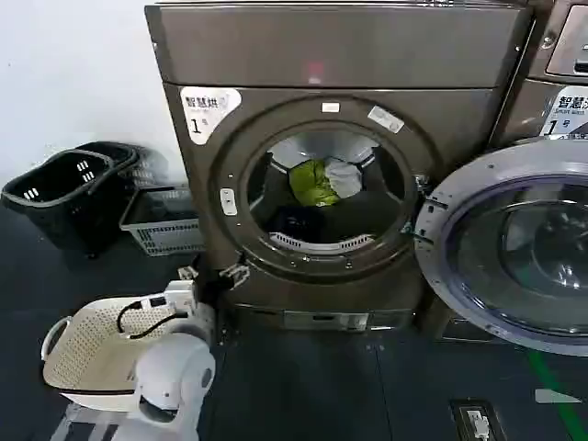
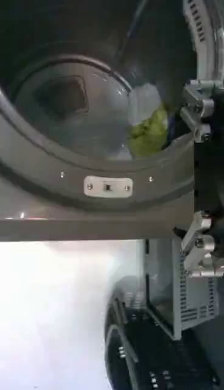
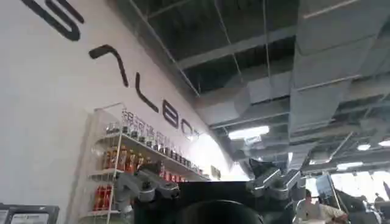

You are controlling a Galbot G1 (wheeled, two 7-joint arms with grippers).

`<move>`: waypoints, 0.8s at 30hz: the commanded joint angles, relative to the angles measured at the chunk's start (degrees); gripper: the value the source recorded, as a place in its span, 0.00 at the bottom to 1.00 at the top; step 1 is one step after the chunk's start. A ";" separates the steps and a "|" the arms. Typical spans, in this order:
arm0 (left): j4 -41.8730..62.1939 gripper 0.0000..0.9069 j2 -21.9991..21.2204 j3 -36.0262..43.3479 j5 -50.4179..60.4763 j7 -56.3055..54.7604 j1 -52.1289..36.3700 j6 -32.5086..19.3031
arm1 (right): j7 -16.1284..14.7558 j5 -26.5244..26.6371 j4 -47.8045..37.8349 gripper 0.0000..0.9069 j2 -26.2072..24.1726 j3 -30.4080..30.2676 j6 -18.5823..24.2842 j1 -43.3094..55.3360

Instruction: Grasp the clothes from the dryer.

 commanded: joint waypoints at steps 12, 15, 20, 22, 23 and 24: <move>-0.80 1.00 0.98 -1.13 -2.63 0.39 -0.63 2.80 | -3.58 -0.06 0.57 1.00 0.18 -0.42 3.79 0.10; -0.82 1.00 1.07 -1.12 -2.76 0.43 -0.80 2.80 | -3.59 -0.04 0.48 1.00 0.15 -0.20 3.91 0.00; -0.83 1.00 1.00 -0.88 -2.81 0.45 -0.90 2.80 | -3.67 -0.03 0.34 1.00 0.16 -0.05 4.16 -0.13; -0.83 1.00 0.95 -0.87 -2.87 0.46 -0.86 2.80 | -3.73 -0.02 0.34 1.00 0.12 -0.04 4.21 -0.09; -0.86 1.00 0.96 -0.85 -2.89 0.45 -0.82 2.80 | -3.76 -0.03 0.34 1.00 0.12 -0.05 4.26 -0.08; -0.86 1.00 0.97 -0.80 -2.87 0.45 -0.74 2.80 | -3.80 -0.03 0.36 1.00 0.10 -0.16 4.29 -0.08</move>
